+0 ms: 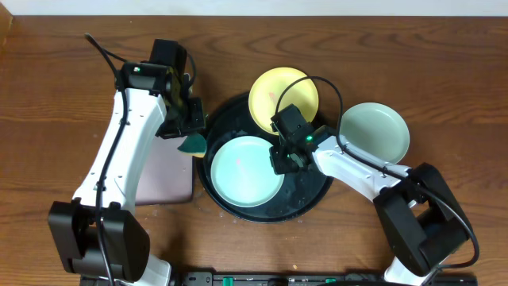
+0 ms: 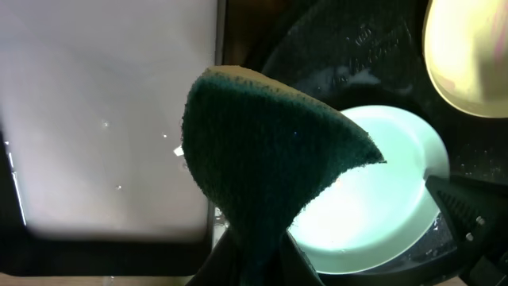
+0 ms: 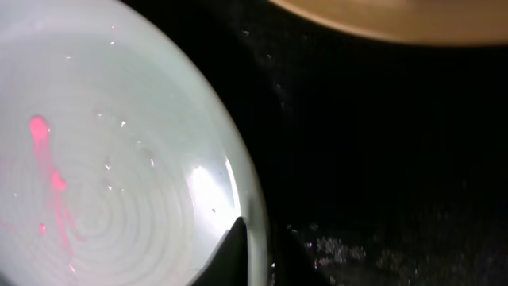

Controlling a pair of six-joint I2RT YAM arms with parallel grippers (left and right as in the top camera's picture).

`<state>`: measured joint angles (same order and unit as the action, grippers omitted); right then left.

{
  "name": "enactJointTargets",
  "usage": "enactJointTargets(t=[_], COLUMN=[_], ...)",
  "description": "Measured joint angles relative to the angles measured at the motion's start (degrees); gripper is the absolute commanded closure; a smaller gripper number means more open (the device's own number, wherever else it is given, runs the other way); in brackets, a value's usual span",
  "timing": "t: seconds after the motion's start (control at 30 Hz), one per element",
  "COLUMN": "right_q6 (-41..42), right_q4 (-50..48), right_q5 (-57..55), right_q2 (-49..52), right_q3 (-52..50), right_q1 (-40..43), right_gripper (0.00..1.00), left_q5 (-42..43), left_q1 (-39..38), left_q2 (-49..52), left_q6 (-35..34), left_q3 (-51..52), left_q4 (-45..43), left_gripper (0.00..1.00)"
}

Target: Clean dirty plates on tray and stack at the side

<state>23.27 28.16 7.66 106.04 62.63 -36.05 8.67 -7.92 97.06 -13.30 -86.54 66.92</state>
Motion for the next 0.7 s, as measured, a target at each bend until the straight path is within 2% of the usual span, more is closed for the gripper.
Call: enactJointTargets(t=[0.33,0.57,0.7], right_q6=[1.2,3.3,3.6], right_q4=[-2.5,-2.4,-2.4], right_q5=[0.1,0.7,0.7], right_q2=[0.7,0.8,0.8], right_q3=[0.0,0.1,0.2], right_q1=[0.1,0.5,0.5], right_gripper=[0.99,0.99,0.99], left_q5=[0.0,0.0,0.0], left_q1=[-3.2,-8.9,-11.9], left_q2=[0.6,1.2,1.2], left_q6=[-1.9,-5.8,-9.2], left_q3=[1.9,8.0,13.6], left_q4=[-1.6,-6.5,-12.9], left_gripper=[0.93,0.93,0.93])
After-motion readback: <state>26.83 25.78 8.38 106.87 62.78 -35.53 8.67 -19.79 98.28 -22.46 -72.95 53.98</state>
